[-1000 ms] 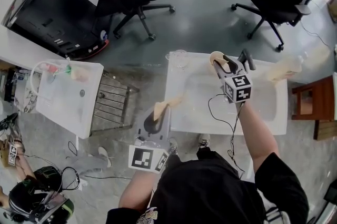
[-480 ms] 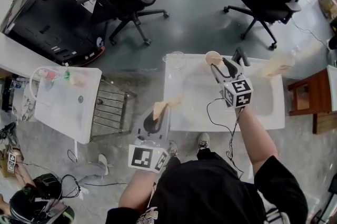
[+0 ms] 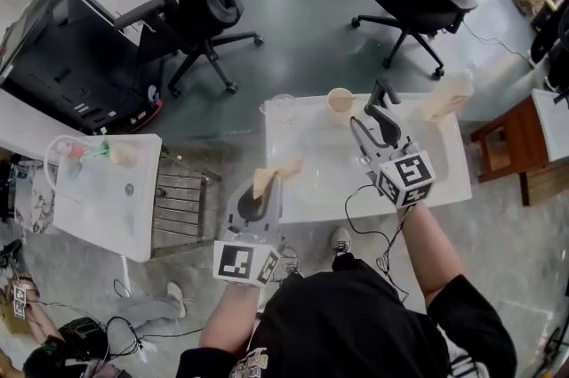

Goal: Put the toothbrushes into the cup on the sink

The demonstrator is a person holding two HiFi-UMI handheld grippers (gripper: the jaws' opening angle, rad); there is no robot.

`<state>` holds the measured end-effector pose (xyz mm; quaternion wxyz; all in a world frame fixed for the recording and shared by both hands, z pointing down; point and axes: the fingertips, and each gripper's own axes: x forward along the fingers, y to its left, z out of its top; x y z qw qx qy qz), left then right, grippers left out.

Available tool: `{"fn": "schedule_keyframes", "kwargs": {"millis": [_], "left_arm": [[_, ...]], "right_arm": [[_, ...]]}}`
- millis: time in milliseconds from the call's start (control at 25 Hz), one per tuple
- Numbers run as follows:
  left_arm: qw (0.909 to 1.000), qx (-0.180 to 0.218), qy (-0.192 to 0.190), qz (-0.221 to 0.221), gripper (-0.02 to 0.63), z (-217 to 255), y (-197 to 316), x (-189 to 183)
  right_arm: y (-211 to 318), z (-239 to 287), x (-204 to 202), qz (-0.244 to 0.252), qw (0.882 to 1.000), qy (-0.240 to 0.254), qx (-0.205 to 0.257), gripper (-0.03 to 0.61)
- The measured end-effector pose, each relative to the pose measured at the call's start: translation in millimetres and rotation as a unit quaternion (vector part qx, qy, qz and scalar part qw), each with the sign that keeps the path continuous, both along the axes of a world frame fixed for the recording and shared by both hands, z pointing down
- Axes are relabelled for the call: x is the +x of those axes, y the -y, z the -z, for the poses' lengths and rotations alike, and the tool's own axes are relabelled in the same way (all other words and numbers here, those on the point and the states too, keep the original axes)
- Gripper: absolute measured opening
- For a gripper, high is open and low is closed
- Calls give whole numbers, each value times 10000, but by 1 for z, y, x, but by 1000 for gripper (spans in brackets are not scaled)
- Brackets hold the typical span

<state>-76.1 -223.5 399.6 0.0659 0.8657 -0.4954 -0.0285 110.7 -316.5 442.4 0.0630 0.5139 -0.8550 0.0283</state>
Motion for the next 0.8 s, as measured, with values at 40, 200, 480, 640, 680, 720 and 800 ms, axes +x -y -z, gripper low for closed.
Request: {"fn": "schedule_keyframes", "kwargs": {"millis": [40,200,480,640,680,720,800], "left_arm": [[10000,29,-13,-38,58,2,0,0],[9998,121,-54,-163,58,9,-3,-1],[9989,268,-115,-361,58,24,-10,-2],[9982,382,-161,-429,58,27,-13,-5],[9979,427,-183,-447,58,26,-14,-5],[9977,458,-186,-457,58,27,-15,-6],[9974,510,-186,-471,58,29,-17,-8]], "right_arm": [[-7,9,-1,-9,10000,10,81,184],[-37,38,-2,-78,9993,63,357,136],[-85,77,-11,-155,9972,-60,731,9],[-109,83,-21,-186,9968,-56,780,8],[-115,83,-24,-179,9967,-50,793,8],[-120,84,-28,-168,9966,-52,805,6],[-127,84,-33,-140,9966,-62,810,6]]}}
